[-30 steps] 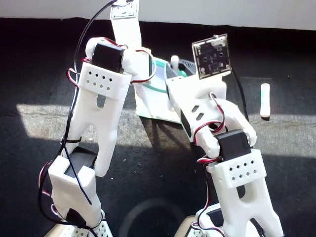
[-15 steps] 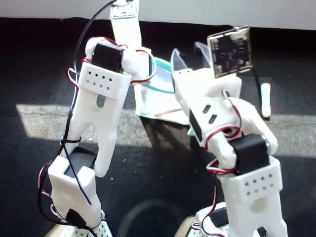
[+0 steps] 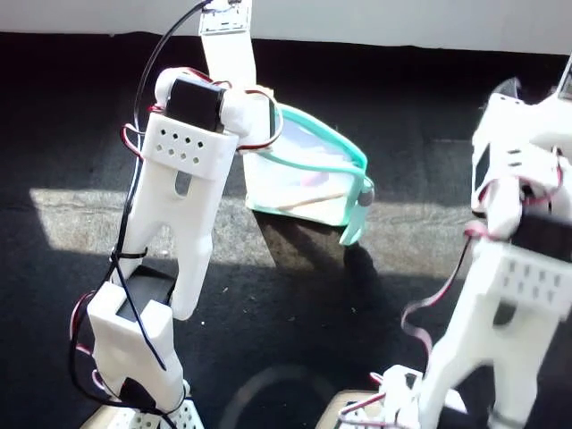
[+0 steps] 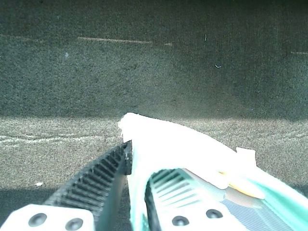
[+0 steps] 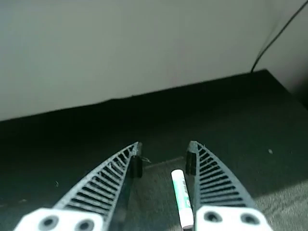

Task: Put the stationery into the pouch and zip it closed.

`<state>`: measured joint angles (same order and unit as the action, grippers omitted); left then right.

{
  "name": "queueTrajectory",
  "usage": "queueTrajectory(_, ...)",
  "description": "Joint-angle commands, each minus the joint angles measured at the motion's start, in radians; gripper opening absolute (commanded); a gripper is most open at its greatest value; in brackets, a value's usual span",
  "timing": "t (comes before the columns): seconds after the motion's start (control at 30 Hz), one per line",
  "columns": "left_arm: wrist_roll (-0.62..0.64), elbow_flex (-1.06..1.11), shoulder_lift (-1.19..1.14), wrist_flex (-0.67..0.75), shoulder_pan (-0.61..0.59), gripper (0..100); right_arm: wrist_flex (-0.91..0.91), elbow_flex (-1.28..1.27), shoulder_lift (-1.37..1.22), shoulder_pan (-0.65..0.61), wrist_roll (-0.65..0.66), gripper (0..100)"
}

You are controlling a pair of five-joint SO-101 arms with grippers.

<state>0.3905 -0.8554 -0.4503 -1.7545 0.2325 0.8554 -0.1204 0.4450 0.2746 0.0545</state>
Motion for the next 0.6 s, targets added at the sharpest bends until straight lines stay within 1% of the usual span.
queueTrajectory(0.0, -0.012, 0.007, -0.03, -0.006, 0.004, 1, -0.097, -0.002, -0.199, 0.077, 0.009, 15.6)
queueTrajectory(0.27, -0.012, 0.008, -0.035, -0.006, 0.004, 1, -0.107, 0.208, -0.595, 0.082, 0.009, 15.6)
queueTrajectory(0.5, -0.012, 0.007, -0.03, -0.006, -0.004, 1, -0.108, 0.527, -0.937, 0.084, 0.009, 15.8)
queueTrajectory(0.57, -0.012, 0.007, -0.03, -0.006, -0.001, 1, -0.105, 0.625, -1.038, 0.084, 0.009, 18.9)
